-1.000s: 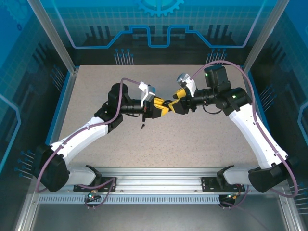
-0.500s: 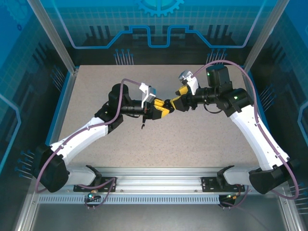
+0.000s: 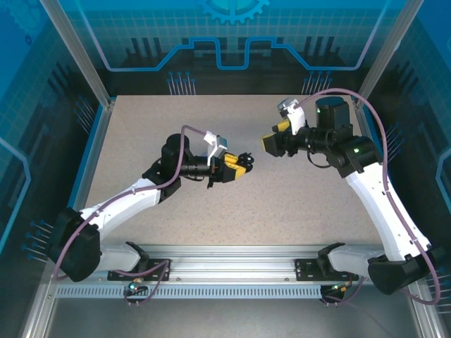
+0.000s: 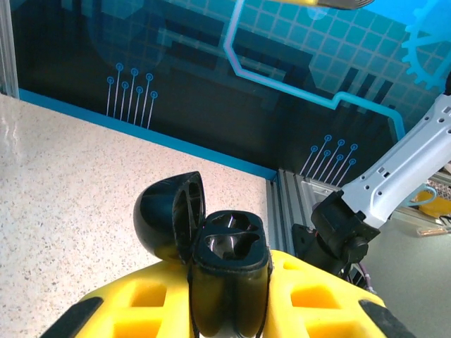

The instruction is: Insert the wireless bluetooth earbuds into the charging case

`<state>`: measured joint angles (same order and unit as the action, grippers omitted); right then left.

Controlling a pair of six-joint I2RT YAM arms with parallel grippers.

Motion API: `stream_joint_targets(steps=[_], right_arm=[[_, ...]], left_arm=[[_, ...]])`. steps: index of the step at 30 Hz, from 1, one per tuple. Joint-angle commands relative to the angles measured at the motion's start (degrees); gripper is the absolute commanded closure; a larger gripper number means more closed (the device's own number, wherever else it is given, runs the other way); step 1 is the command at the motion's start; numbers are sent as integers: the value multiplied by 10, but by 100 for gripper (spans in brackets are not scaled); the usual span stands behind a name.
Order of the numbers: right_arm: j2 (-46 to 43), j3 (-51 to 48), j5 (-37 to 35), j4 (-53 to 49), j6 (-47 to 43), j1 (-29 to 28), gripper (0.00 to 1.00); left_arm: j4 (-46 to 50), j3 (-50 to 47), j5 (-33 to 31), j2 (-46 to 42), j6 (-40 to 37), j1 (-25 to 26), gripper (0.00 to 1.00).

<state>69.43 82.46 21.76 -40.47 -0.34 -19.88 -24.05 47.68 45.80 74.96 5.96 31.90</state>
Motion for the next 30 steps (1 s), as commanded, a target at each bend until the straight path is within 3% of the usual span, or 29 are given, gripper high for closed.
stream_joint_targets(steps=[1, 16, 23, 30], right_arm=[[27, -21, -53, -17, 41, 18, 39], [234, -24, -38, -10, 42, 32, 41], [367, 52, -47, -6, 59, 24, 53], [494, 149, -75, -32, 80, 11, 74]], left_arm=[[-73, -22, -11, 2, 28, 2, 92], [-147, -115, -48, -34, 84, -18, 92], [-145, -140, -57, -59, 90, -31, 93], [-132, -150, -72, -80, 99, -33, 93]])
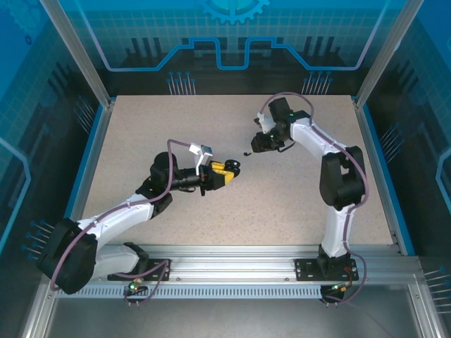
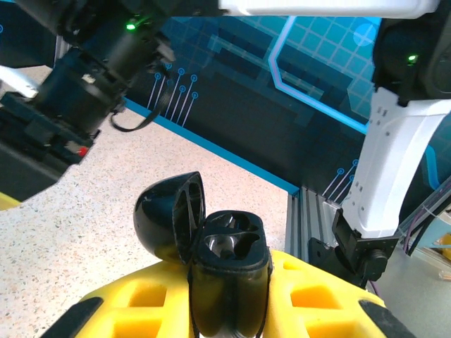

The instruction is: Insert the wireless bluetooth earbuds into the charging case

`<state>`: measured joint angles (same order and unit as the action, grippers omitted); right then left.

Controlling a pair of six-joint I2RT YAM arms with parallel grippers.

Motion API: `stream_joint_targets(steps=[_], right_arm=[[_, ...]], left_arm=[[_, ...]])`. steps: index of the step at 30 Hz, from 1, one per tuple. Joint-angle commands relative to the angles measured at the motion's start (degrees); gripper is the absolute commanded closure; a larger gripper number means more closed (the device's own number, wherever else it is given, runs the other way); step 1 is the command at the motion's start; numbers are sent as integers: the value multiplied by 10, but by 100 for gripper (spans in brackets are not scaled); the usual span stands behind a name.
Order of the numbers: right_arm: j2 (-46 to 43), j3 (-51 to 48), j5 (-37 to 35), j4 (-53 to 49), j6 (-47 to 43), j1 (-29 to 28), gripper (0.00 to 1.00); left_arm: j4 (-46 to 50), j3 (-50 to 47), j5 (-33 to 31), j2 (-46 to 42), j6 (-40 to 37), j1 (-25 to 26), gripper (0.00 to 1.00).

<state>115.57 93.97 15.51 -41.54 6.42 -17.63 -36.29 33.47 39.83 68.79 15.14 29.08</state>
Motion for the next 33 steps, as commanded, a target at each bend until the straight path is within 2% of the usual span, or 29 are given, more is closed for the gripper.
stream_joint_targets(steps=[1, 7, 15, 27, 33], right_arm=[[44, 44, -18, -23, 15, -14, 77], [113, 121, -34, -51, 27, -21, 82], [174, 192, -55, -85, 41, -27, 85], [236, 241, -67, -118, 39, -30, 86], [236, 236, -76, -126, 40, -33, 86]], left_arm=[[-10, -10, -15, -21, 8, -5, 93], [1, -18, -29, -38, 7, -6, 93], [4, -24, -34, -47, 11, -5, 93], [8, -27, -37, -54, 11, -6, 93], [9, -27, -38, -55, 12, -6, 93]])
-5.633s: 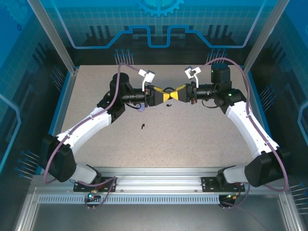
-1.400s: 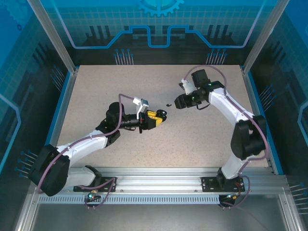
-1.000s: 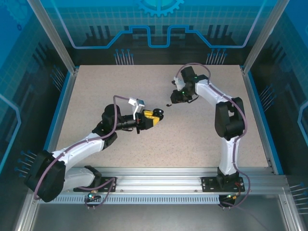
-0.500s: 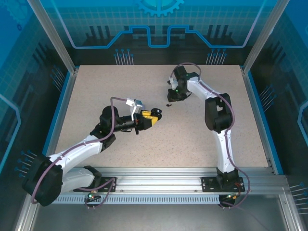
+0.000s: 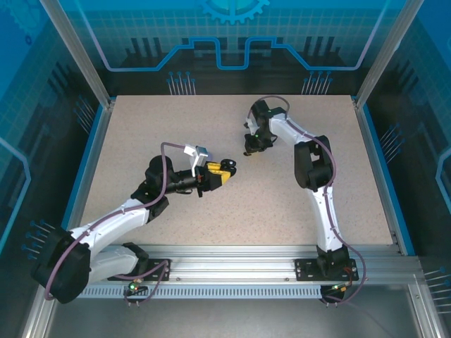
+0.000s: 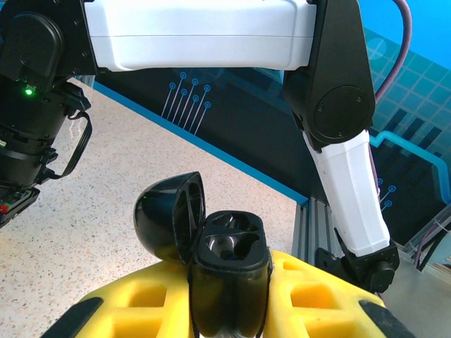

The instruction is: Insert the wireless bluetooth earbuds into the charging case

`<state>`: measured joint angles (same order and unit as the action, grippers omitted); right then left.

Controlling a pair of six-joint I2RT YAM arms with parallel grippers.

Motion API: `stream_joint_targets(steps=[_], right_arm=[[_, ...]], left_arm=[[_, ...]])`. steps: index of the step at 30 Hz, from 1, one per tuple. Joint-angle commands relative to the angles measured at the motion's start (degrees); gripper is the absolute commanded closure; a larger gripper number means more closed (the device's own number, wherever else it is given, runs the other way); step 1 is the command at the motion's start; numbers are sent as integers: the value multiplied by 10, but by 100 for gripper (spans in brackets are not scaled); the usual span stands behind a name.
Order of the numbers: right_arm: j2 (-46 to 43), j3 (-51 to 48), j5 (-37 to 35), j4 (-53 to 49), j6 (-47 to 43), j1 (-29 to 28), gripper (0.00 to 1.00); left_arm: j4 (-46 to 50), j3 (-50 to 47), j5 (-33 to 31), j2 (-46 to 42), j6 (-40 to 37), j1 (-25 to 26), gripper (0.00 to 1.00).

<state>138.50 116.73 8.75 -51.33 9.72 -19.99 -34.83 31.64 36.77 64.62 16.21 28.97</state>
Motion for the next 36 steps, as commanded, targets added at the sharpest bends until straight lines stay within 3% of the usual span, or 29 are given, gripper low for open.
stream_joint_targets(steps=[1, 17, 36], right_arm=[[6, 7, -8, -31, 6, -10, 86], [-49, -79, 25, -26, -12, -24, 84], [-88, -63, 58, -8, -1, -27, 79]], left_arm=[[-4, -9, -7, -13, 1, -4, 93], [1, -16, -14, -30, 0, -4, 93], [0, -18, -21, -29, 1, -4, 93]])
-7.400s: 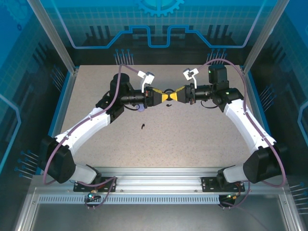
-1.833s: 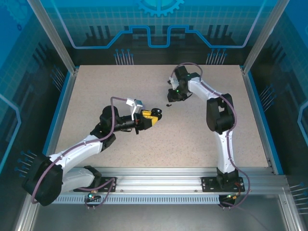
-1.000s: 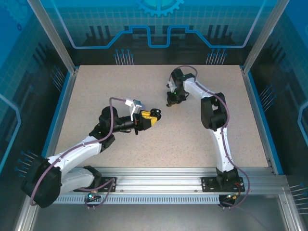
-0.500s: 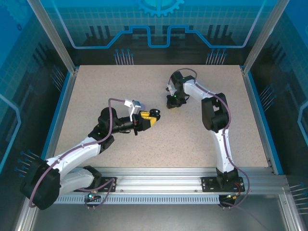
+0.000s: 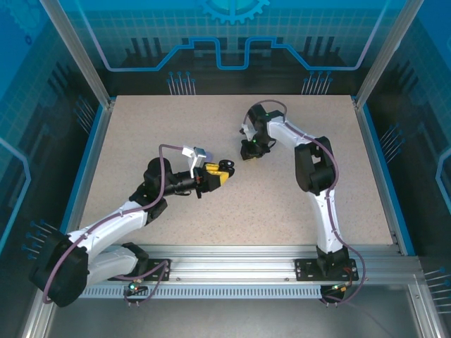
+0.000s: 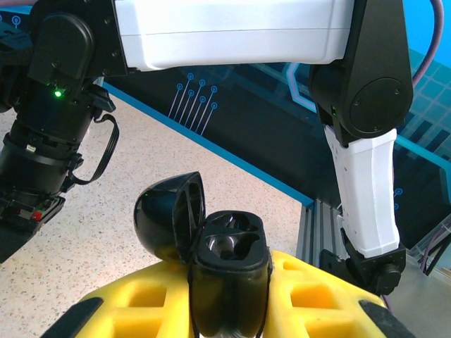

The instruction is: Insert the wireless bluetooth earbuds into the charging case

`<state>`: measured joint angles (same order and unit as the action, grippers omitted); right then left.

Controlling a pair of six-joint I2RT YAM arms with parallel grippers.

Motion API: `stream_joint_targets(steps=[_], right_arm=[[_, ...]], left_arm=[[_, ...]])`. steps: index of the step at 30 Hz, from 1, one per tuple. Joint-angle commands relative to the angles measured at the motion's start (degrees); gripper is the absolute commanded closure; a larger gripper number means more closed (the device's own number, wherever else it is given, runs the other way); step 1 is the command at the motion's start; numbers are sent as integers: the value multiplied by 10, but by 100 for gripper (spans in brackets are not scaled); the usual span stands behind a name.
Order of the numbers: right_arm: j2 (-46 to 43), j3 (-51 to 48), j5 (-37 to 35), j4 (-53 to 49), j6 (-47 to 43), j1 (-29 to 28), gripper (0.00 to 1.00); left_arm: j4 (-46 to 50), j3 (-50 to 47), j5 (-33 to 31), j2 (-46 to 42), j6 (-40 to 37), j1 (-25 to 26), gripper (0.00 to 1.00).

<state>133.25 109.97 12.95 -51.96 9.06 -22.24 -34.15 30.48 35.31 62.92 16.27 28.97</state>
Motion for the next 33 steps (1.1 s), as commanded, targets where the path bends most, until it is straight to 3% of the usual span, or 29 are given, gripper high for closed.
stream_joint_targets(steps=[1, 6, 12, 33], right_arm=[[-39, 5, 17, 0, 8, -4, 78], [-34, 18, -6, -1, 40, -3, 64], [-7, 53, -46, -23, 59, -11, 56], [86, 156, -91, -90, 83, -30, 55]], left_arm=[[-7, -6, -7, -12, 1, -4, 93], [-8, -6, -11, -13, 1, -5, 94], [-5, -3, -12, -13, -1, -4, 94], [-1, -1, -16, -10, -2, -4, 94]])
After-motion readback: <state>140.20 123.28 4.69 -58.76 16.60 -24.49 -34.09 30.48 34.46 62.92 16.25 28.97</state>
